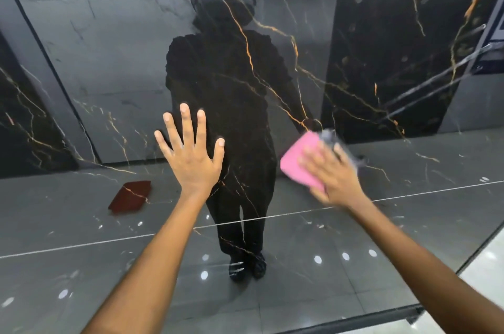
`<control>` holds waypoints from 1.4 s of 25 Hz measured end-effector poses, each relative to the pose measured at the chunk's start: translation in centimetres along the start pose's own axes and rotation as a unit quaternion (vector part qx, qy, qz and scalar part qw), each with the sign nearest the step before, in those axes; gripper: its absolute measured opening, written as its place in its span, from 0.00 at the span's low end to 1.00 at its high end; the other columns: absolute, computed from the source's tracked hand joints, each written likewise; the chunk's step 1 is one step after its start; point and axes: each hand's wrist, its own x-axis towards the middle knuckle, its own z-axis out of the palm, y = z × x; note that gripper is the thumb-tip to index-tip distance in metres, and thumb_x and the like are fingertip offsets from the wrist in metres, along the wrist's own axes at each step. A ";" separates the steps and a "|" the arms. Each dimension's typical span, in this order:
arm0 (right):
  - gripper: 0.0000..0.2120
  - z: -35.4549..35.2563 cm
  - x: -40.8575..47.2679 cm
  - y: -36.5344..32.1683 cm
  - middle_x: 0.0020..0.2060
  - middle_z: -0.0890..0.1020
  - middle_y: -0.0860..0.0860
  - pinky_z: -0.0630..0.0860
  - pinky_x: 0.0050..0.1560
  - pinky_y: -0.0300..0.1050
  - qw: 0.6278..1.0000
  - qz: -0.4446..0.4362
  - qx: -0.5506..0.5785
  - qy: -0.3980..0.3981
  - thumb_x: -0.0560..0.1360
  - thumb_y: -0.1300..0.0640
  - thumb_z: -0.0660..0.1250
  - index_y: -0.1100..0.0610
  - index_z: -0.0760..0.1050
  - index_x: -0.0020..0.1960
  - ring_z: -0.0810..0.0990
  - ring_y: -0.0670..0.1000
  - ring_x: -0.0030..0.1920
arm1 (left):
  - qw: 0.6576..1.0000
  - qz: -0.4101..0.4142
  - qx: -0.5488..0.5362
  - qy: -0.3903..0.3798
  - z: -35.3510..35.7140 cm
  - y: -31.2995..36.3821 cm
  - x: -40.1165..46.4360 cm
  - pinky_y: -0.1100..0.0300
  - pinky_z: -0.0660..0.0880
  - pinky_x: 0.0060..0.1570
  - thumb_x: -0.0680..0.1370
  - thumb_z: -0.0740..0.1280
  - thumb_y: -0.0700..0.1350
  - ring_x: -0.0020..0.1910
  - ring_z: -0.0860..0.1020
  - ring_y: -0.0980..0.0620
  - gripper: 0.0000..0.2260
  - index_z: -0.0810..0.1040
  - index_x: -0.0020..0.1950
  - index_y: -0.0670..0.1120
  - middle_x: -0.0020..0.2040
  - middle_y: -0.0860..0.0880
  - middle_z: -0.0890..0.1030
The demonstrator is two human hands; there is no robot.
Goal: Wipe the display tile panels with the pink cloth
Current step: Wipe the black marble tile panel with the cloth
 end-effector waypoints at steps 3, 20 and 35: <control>0.34 -0.5 10.1 -1.2 0.75 0.62 0.58 0.51 0.75 0.56 0.956 0.251 0.060 0.137 0.69 0.56 0.63 0.59 0.62 0.75 0.55 0.59 0.76 | 1.000 -0.005 -0.007 0.001 0.0 0.0 -0.1 0.45 0.39 0.75 0.83 0.51 0.52 0.76 0.53 0.37 0.25 0.55 0.79 0.48 0.77 0.42 0.61; 0.41 3.3 -5.5 -5.6 0.79 0.46 0.52 0.46 0.75 0.58 0.993 0.108 0.021 -0.050 0.70 0.50 0.60 0.54 0.48 0.79 0.45 0.55 0.78 | 0.999 -0.037 -0.011 -0.005 -0.8 0.1 -0.2 0.45 0.39 0.75 0.82 0.53 0.48 0.76 0.53 0.35 0.25 0.54 0.80 0.48 0.77 0.40 0.61; 0.34 0.3 -2.5 5.4 0.72 0.69 0.53 0.50 0.75 0.54 0.984 -0.173 0.035 0.007 0.66 0.61 0.65 0.57 0.65 0.73 0.56 0.54 0.76 | 0.998 -0.062 -0.021 0.007 2.7 11.7 -1.5 0.43 0.43 0.75 0.84 0.48 0.54 0.76 0.52 0.33 0.25 0.55 0.79 0.46 0.77 0.39 0.60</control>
